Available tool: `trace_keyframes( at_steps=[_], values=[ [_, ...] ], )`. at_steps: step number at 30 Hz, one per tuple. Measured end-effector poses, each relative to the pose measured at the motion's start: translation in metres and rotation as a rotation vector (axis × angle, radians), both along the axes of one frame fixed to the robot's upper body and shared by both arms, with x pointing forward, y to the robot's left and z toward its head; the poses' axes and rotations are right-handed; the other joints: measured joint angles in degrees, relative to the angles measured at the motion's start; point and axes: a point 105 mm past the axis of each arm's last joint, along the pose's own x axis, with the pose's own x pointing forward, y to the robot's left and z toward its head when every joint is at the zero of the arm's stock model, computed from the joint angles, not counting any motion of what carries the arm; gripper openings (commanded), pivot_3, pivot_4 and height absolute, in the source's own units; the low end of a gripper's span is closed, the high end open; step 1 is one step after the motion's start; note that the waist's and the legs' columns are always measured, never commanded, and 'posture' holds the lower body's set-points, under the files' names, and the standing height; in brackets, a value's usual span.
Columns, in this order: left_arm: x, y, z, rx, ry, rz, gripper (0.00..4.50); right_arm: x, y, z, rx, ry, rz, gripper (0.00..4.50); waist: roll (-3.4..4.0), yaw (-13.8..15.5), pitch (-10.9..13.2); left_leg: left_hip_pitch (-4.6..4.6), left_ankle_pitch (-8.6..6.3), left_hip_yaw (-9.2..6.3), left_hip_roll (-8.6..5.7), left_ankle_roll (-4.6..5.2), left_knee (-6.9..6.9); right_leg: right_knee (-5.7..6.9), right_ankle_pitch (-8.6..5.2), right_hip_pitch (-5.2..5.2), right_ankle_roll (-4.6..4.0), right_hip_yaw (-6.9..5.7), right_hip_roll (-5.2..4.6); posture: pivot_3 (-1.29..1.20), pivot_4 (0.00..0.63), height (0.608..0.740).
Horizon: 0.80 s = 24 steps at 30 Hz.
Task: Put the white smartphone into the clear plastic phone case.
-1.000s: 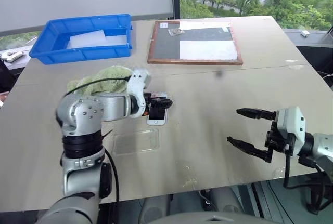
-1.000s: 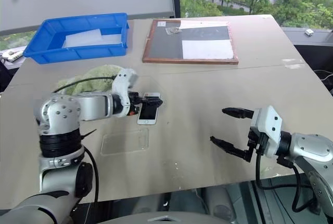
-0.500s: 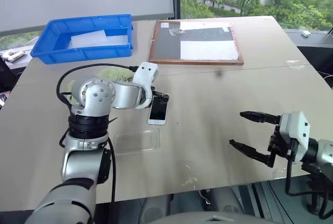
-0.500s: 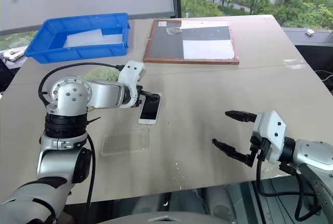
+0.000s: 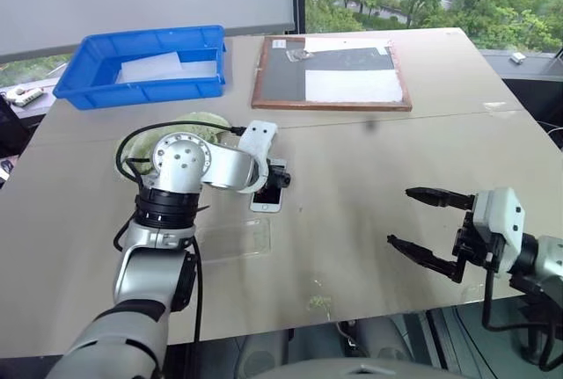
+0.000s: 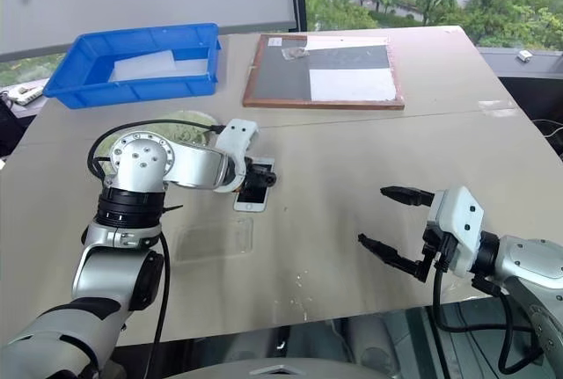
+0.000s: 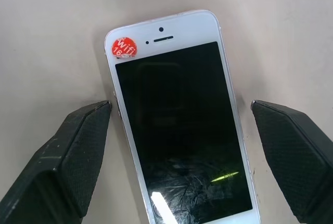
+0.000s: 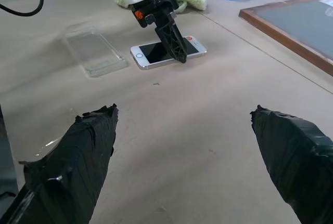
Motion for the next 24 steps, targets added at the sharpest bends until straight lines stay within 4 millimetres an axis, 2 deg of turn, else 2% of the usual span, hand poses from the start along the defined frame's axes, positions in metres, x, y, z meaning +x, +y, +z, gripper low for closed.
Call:
trace_keyframes(
  at_steps=[1,2,3,4,11,14,16,18,24],
  values=[
    [0.000,-0.001,-0.002,0.010,0.003,0.000,3.93,0.000,0.000,0.000,-0.001,0.002,0.000,4.50,0.01,0.0,0.0,0.00,0.00,0.00,0.00,0.00,0.00,0.00,0.00,0.00,0.00,0.00,0.00,0.00,0.150,0.740],
    [0.000,-0.001,-0.003,0.023,0.004,0.003,3.69,0.000,0.000,-0.001,-0.001,0.004,-0.001,4.50,0.02,0.0,-0.1,0.00,0.00,0.00,-0.01,0.00,0.00,0.00,0.00,0.00,0.00,0.00,0.00,0.00,0.150,0.740],
    [0.000,-0.001,-0.004,0.027,0.005,0.006,3.22,0.000,0.000,-0.001,-0.002,0.010,-0.003,4.50,0.07,0.0,-0.1,0.01,0.00,0.00,-0.01,0.00,0.00,-0.01,0.00,0.01,0.00,0.00,0.00,0.00,0.150,0.740],
    [0.000,-0.001,-0.005,0.026,0.005,0.008,2.94,-0.001,-0.001,-0.003,-0.002,0.017,-0.005,4.50,0.12,0.1,-0.2,0.01,0.00,0.00,-0.02,0.00,0.00,-0.02,-0.01,0.02,0.00,0.00,-0.01,0.00,0.150,0.740],
    [0.000,-0.006,-0.004,-0.014,0.008,0.005,2.95,-0.004,0.000,-0.005,-0.004,0.030,-0.008,4.50,0.15,0.2,-0.3,0.01,0.00,-0.01,-0.06,0.00,0.00,-0.02,-0.09,0.03,0.13,0.00,-0.04,0.00,0.150,0.740],
    [0.003,-0.009,-0.001,-0.124,0.037,0.030,2.95,-0.005,-0.001,-0.006,-0.002,0.032,-0.014,4.50,0.19,0.7,-0.3,0.00,0.00,-0.05,-0.09,0.00,0.00,-0.03,-0.09,0.04,0.14,-0.04,-0.07,0.00,0.150,0.740],
    [0.007,-0.022,0.003,-0.277,0.113,0.040,2.95,-0.005,-0.001,-0.006,-0.002,0.032,-0.019,4.50,0.18,1.9,-0.3,-0.06,0.00,-0.16,-0.15,0.01,0.09,-0.05,-0.10,0.09,0.16,-0.16,-0.12,0.00,0.150,0.740],
    [0.011,-0.030,0.006,-0.326,0.166,0.050,2.95,-0.004,-0.001,-0.005,-0.002,0.027,-0.023,4.50,0.15,2.6,-0.3,-0.17,0.00,-0.23,-0.18,0.01,0.22,-0.09,-0.10,0.12,0.17,-0.22,-0.15,0.00,0.150,0.740],
    [0.009,-0.064,0.011,-0.330,0.250,-0.041,2.95,-0.003,0.000,-0.003,-0.004,0.011,-0.027,4.50,-0.03,2.8,-0.2,-0.31,0.00,-0.24,-0.22,0.01,0.27,-0.19,0.01,0.10,0.02,-0.22,-0.19,0.00,0.150,0.740]
  ],
)
